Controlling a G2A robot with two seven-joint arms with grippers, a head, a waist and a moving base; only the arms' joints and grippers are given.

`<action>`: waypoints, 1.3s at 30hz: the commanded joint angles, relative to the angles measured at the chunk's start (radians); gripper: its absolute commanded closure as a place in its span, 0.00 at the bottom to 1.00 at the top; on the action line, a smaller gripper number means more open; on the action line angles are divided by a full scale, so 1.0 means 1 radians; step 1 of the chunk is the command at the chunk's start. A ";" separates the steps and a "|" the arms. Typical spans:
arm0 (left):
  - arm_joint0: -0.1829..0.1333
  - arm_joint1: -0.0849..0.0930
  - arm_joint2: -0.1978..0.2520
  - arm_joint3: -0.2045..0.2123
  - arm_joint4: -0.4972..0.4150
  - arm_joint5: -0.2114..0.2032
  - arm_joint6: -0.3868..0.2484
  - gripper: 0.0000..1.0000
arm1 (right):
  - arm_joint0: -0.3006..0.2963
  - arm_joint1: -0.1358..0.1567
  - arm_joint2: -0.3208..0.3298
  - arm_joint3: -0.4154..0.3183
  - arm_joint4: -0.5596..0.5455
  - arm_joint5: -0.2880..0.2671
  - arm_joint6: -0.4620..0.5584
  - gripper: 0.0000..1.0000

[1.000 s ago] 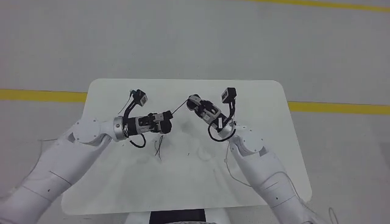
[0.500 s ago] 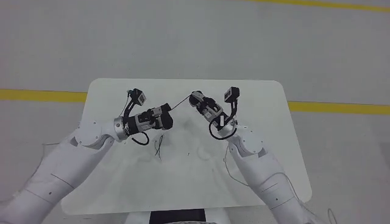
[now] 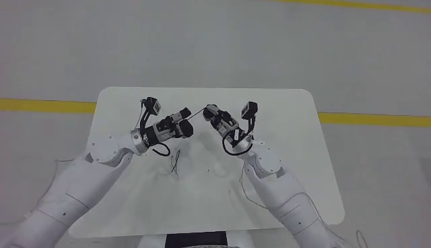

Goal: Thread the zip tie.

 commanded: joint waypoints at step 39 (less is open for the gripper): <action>-0.009 -0.004 -0.019 0.015 0.024 0.013 -0.017 0.27 | -0.038 -0.017 -0.008 -0.030 -0.152 0.104 -0.058 1.00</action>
